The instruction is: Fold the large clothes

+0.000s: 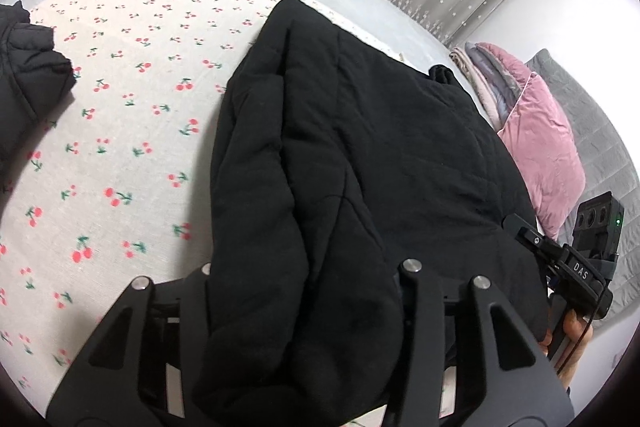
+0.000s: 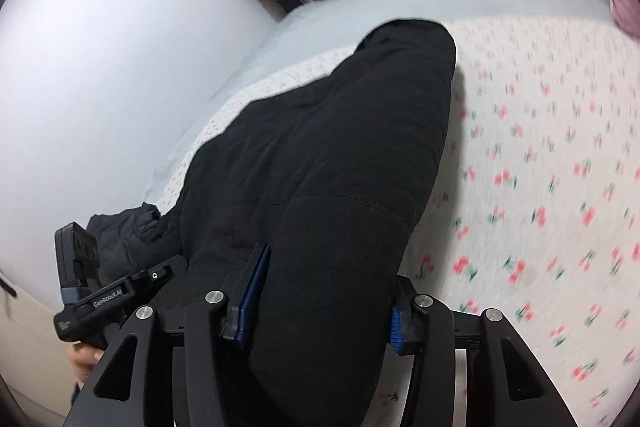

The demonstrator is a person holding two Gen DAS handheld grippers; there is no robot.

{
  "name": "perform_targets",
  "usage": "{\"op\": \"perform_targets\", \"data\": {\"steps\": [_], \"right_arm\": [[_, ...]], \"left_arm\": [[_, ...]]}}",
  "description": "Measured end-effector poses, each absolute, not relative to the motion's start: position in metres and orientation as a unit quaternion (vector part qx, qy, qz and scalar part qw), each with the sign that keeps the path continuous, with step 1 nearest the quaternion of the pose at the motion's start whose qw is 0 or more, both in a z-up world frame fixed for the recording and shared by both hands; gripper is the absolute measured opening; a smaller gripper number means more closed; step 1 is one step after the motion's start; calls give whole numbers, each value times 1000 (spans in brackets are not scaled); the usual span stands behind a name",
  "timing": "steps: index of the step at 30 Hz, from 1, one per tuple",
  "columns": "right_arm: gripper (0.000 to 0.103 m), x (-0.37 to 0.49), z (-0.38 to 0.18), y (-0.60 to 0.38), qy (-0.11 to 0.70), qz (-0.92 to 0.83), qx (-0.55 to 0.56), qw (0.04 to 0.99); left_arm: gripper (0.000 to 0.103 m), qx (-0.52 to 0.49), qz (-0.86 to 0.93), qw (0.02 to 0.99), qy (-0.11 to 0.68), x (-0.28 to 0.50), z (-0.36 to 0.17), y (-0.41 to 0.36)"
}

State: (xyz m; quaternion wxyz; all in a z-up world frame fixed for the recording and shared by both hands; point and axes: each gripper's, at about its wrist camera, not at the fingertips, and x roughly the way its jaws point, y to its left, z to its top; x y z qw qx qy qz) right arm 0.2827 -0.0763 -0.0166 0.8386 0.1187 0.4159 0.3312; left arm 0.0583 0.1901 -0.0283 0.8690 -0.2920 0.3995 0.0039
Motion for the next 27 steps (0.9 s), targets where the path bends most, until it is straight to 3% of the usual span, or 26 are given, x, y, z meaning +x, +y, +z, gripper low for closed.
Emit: {"op": "perform_targets", "data": {"steps": [7,14,22,27], "right_arm": [[46,276,18,-105,366,323,80,869],[45,275,67,-184,333,301,58,892],[45,259,102,-392,339,220,35,914],[45,251,100,-541,356,142,67,921]], "left_arm": [[47,-282,-41,878,384,78,1,137],[46,-284,-125,878,366,112,32,37],[46,-225,-251,868,366,149,55,-178],[47,-217,-323,829,402,171,39,-322]]}}
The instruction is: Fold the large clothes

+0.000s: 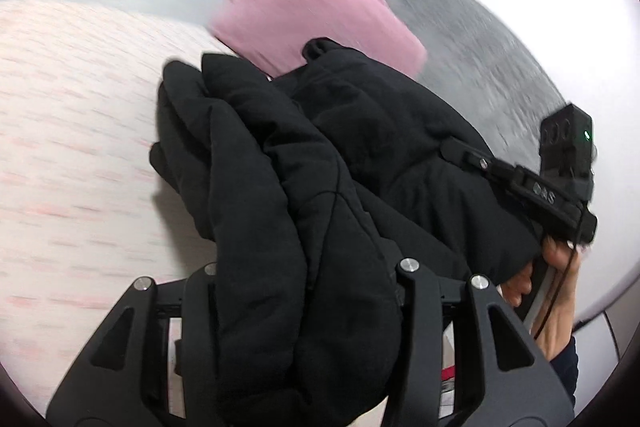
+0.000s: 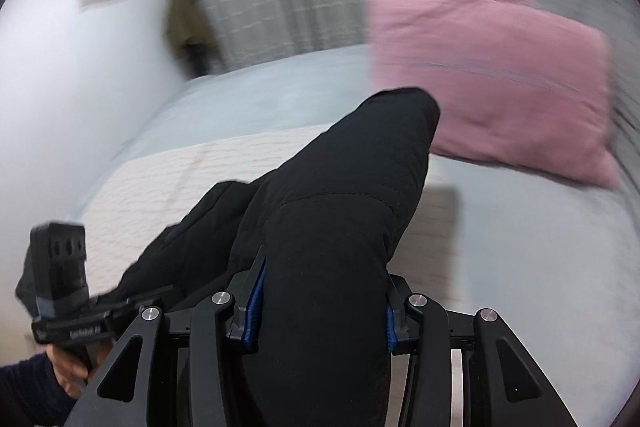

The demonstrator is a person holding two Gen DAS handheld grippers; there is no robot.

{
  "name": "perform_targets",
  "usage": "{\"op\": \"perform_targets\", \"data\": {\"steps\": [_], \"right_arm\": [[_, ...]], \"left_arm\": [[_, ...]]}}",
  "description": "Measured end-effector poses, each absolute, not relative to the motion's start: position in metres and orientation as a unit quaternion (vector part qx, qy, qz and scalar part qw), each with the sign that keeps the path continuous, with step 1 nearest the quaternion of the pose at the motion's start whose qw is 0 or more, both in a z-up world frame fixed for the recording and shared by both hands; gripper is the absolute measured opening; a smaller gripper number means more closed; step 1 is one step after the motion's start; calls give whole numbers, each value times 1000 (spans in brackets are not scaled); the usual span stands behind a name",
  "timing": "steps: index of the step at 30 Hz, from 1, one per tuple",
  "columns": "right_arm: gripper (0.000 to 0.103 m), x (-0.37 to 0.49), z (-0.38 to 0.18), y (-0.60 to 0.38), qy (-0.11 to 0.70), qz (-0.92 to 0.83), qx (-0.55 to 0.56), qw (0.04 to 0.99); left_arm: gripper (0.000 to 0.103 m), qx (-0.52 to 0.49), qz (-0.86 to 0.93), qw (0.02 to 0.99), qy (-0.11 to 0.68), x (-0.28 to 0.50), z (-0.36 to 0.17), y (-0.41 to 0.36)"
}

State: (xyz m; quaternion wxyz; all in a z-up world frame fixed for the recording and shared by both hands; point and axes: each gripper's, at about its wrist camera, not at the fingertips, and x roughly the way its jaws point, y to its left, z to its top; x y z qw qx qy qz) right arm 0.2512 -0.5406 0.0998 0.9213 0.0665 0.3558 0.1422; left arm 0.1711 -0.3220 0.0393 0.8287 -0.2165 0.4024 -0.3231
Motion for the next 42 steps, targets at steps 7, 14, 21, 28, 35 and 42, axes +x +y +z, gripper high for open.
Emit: {"op": "perform_targets", "data": {"steps": [7,14,21,28,35,42], "right_arm": [[57,255,-5,-725,455,34,189,870],[67,223,-49,-754,399,-3,265,878],[79,210,-41,-741,406,-6,221,887],[83,216,-85,-749,442,52,312,839],[57,204,-14,-724,430,36,171,886],[80,205,-43,-762,465,-38,205,860]], "left_arm": [[60,-133,-373,780,485,157,-26,-421],[62,-172,-400,753,493,163,-36,-406],[63,-178,-395,761,484,159,-46,-426],[57,-171,-397,767,475,163,-48,-425],[53,-168,-444,757,448,173,-45,-449],[65,-180,-437,741,478,175,-54,-467]]}}
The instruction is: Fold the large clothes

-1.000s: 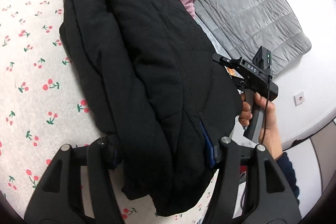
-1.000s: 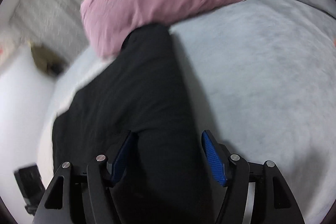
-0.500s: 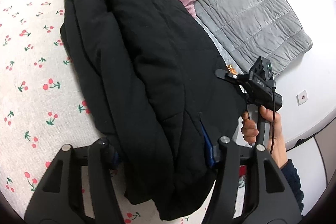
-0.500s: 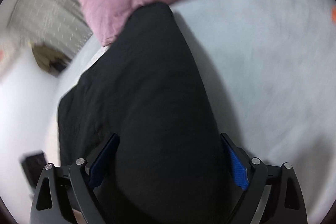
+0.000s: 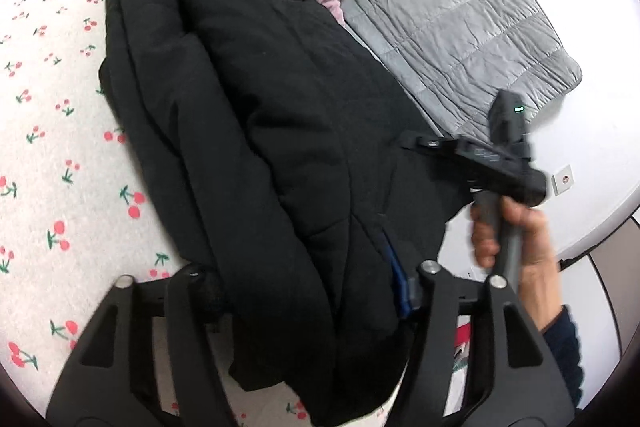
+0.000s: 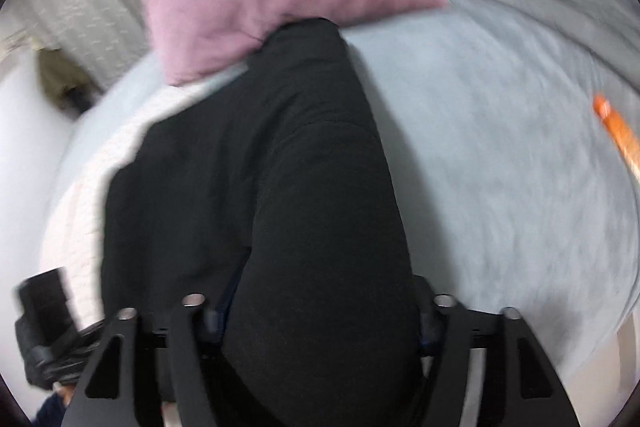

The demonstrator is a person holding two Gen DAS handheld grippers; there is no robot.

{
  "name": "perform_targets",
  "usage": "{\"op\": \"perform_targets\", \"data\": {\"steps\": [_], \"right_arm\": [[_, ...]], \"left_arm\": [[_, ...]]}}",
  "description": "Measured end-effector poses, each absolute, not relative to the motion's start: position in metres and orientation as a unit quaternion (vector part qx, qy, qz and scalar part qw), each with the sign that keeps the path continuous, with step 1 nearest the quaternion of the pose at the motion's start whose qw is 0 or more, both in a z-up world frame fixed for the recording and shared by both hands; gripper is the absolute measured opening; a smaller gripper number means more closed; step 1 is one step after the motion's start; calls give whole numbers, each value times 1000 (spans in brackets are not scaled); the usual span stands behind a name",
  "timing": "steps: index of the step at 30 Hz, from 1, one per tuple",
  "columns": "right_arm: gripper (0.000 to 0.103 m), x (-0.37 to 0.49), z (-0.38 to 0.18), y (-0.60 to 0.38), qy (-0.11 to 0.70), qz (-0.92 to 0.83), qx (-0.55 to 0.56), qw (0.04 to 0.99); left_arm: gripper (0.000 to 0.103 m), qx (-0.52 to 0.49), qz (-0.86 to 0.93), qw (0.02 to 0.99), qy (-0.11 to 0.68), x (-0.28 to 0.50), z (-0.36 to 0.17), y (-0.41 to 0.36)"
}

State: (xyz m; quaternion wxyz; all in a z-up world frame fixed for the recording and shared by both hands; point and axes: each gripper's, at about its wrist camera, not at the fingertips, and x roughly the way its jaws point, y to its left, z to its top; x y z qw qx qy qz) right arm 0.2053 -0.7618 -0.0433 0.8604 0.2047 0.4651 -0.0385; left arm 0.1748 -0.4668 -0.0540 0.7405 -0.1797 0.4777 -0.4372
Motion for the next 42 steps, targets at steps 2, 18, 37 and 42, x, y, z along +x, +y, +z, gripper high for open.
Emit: {"op": "perform_targets", "data": {"steps": [2,18,37,42], "right_arm": [[81,200,-47,-763,443,-59,214,868],[85,5,49,-547,293,-107,144,939],[103,-101,86,-406,266,-174,111,942],[103,-109,93,-402,260,-182,110,942]], "left_arm": [[68,-183,-435,732,492,176,-50,-458],[92,-7,-340,852,398,31,57,-338],[102,50,-289,907,303,-58,108,-255],[102,44,-299,906,296,-58,111,-252]]}}
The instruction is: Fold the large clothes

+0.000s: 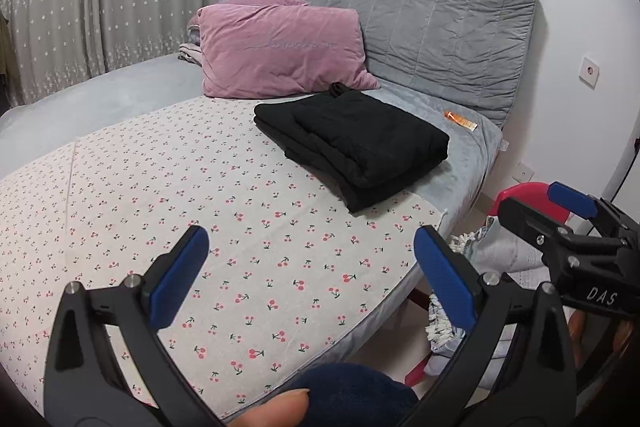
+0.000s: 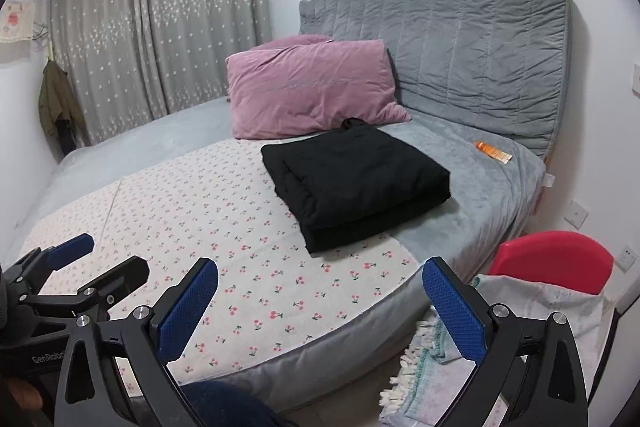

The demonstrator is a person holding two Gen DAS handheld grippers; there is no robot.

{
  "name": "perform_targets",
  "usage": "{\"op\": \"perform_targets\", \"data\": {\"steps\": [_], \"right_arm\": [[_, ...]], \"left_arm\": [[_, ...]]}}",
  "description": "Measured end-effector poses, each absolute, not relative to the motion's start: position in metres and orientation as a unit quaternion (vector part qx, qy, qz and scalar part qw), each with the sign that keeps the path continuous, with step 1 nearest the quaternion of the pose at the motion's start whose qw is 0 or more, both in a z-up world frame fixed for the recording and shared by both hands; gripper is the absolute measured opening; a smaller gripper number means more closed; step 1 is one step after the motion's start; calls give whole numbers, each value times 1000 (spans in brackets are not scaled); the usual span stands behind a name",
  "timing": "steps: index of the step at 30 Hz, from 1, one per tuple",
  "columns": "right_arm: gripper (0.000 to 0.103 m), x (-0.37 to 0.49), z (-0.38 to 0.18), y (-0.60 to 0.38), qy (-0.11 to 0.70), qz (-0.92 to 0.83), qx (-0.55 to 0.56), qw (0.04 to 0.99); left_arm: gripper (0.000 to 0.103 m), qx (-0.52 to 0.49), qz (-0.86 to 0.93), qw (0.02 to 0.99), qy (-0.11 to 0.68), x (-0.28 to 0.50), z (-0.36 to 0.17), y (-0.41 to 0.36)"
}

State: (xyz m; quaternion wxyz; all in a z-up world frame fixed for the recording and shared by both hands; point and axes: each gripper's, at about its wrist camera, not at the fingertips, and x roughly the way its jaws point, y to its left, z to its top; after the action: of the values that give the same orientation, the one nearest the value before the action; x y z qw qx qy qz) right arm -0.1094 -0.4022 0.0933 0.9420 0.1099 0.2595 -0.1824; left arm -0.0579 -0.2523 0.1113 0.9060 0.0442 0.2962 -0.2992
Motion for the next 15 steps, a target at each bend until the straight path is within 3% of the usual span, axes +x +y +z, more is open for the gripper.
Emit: {"op": "perform_targets", "data": {"steps": [15], "right_arm": [[103,-103,89,-399,261,-191,99,941]], "left_arm": [[102,50,-296,905,301,-54,108,-252]]}}
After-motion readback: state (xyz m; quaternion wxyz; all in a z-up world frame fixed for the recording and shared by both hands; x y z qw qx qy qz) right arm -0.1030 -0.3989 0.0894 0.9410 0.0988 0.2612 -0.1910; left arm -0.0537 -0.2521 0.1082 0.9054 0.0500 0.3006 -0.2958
